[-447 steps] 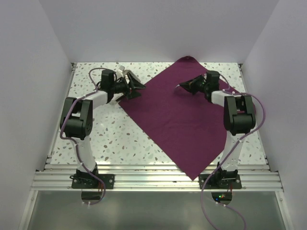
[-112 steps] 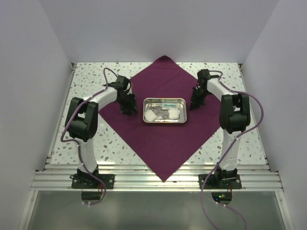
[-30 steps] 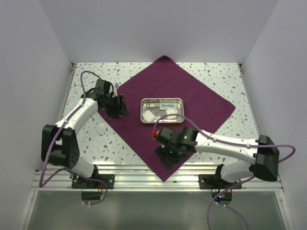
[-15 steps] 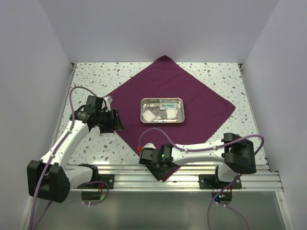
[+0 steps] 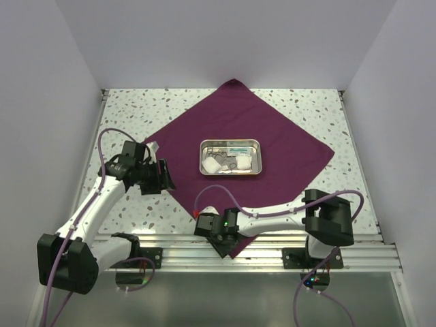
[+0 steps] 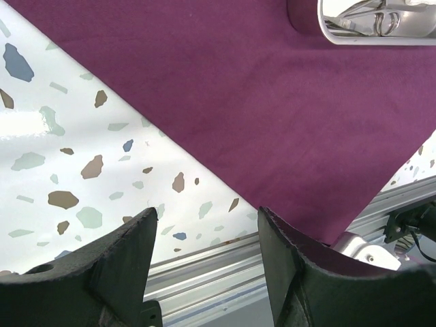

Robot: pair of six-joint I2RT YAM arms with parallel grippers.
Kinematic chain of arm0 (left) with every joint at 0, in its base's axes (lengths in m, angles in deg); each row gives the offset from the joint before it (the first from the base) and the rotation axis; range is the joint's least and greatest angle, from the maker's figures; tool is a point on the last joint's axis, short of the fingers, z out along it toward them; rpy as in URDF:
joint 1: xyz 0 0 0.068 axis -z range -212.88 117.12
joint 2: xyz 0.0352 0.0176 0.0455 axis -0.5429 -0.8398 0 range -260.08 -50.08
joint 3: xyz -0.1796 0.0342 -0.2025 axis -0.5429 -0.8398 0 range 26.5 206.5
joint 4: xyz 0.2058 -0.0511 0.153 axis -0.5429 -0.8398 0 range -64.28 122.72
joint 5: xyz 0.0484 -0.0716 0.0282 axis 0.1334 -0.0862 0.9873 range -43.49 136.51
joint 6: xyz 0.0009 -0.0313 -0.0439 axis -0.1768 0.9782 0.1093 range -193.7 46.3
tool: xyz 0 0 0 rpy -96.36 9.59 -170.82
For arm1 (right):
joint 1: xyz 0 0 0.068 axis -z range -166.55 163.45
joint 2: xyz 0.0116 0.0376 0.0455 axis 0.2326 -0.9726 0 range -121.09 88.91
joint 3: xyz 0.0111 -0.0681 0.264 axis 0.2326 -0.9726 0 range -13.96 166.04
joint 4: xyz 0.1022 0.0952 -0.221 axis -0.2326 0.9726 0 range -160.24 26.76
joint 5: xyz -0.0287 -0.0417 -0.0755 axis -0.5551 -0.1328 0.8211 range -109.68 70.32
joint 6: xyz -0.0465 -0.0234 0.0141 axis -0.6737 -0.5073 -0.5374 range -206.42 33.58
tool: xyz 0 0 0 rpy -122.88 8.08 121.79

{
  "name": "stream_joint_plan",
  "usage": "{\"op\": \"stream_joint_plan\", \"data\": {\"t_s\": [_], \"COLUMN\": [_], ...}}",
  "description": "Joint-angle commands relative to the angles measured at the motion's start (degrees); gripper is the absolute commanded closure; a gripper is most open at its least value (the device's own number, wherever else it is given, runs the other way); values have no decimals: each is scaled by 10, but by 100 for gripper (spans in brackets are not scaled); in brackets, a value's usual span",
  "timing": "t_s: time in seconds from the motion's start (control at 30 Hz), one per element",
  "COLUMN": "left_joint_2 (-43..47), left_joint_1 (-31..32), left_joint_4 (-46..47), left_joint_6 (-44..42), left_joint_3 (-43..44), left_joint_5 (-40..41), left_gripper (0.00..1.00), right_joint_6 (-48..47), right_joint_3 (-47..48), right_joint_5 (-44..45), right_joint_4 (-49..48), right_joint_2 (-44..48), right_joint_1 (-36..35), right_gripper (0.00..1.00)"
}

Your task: Prepare the surgical pack

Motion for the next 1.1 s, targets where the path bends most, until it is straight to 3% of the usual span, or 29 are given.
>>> {"op": "stream_joint_plan", "data": {"t_s": [0.0, 0.3, 0.43, 0.7, 0.9, 1.07], "left_joint_2": [4, -14, -20, -27, -29, -36], "left_joint_1": [-5, -5, -5, -5, -5, -5], "left_joint_4": [-3, 14, 17, 17, 6, -2], "left_joint_6": [3, 7, 5, 6, 5, -6], "left_joint_3": [9, 13, 16, 26, 49, 79], "left_joint_5": [-1, -12, -12, -5, 20, 71], "left_gripper": [35, 35, 36, 36, 36, 37], "right_joint_6": [16, 23, 33, 31, 16, -23], "right_joint_3": [1, -13, -26, 23, 112, 184], "right_joint_5": [36, 66, 62, 91, 150, 202], "right_joint_4": [17, 50, 35, 62, 144, 200], "right_joint_2": [-3, 8, 20, 14, 26, 63], "right_joint_1": [-7, -10, -9, -9, 8, 103], "right_gripper": [63, 68, 87, 100, 100, 100]}}
